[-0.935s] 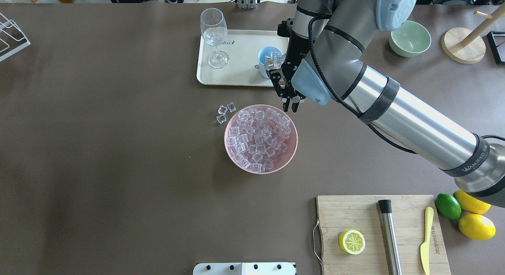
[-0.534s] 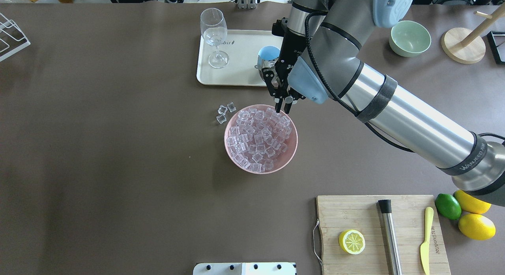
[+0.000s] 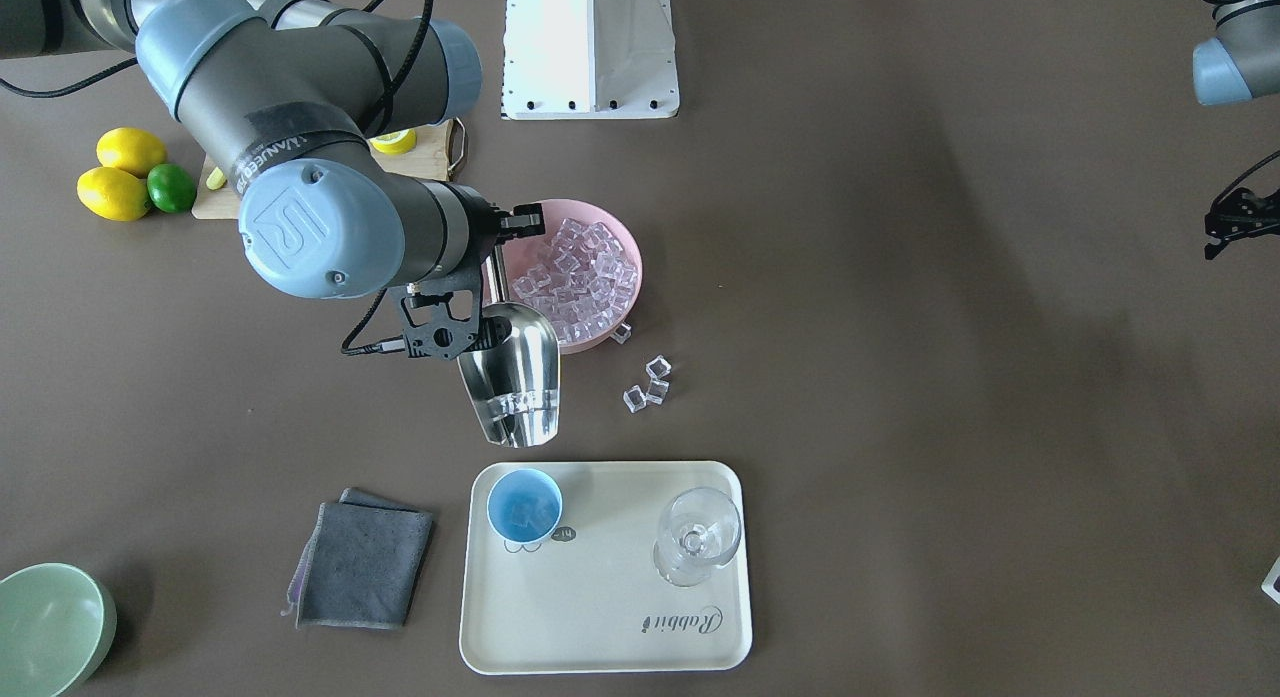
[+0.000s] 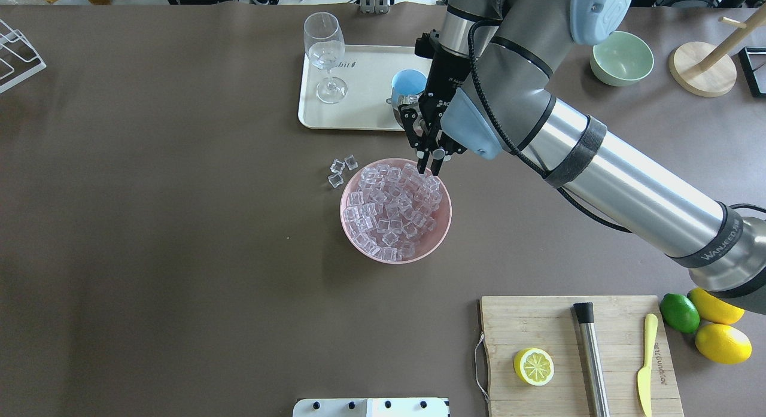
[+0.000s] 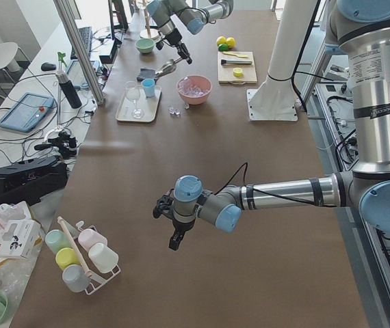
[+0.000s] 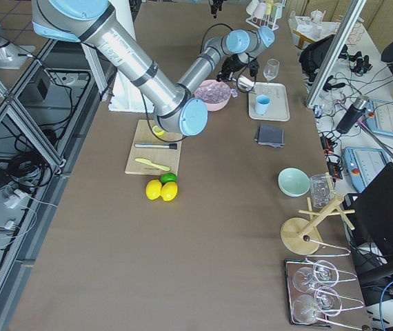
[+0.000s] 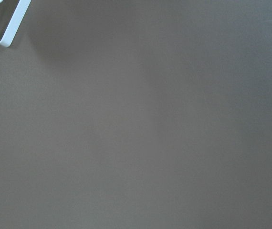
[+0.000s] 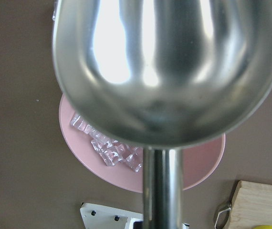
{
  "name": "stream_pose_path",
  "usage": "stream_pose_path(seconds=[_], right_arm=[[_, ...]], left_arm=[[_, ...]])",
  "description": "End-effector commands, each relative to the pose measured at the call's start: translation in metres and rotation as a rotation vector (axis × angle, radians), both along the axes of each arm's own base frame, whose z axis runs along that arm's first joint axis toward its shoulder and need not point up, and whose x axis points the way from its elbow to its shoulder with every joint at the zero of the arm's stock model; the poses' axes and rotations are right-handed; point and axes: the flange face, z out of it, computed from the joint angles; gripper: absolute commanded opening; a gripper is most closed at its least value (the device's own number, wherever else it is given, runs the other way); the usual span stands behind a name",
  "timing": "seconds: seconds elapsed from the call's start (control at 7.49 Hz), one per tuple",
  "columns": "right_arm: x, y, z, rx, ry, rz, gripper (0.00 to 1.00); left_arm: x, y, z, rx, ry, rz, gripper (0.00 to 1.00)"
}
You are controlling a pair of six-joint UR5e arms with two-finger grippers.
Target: Put ice in cup with scoop
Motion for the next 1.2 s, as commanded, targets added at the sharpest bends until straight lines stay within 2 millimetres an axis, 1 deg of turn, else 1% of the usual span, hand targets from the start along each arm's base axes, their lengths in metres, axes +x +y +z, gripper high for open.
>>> stream_pose_path(seconds=[0.0,0.13,0.27,0.4,0.53,0.67,0.8,0.94,1.07], right_arm=[[0.003,-0.002,0.001,-0.049,-0.027,-0.001,0.0],[0.007,-0.005,0.001,-0.065,-0.043,0.004,0.0],[0.009,-0.006,0.002,-0.07,-0.044,0.007,0.0],[0.009,-0.006,0.003,-0.07,-0.044,0.007,0.0],[0.009,-0.006,0.005,-0.072,-0.042,0.007,0.0],[0.01,-0.005,0.005,-0.072,-0.042,0.007,0.0],[0.011,-0.004,0.007,-0.07,-0.042,0.007,0.0],[0.021,0.007,0.006,-0.044,-0.047,0.011,0.0],[0.043,0.031,0.016,0.004,-0.021,0.034,0.0]], left_arm=[[-0.021,0.007,0.006,-0.142,0.085,-0.035,0.98],[-0.022,0.007,0.007,-0.168,0.087,-0.04,0.98],[-0.024,0.01,0.006,-0.265,0.142,-0.113,0.98],[-0.022,0.01,-0.002,-0.334,0.176,-0.184,0.98],[-0.031,0.009,-0.019,-0.345,0.182,-0.213,0.98],[-0.039,0.001,-0.058,-0.377,0.183,-0.239,0.98],[-0.038,-0.005,-0.084,-0.446,0.168,-0.246,0.98],[-0.037,-0.017,-0.1,-0.468,0.162,-0.249,0.98],[-0.038,-0.017,-0.101,-0.461,0.161,-0.245,0.98]])
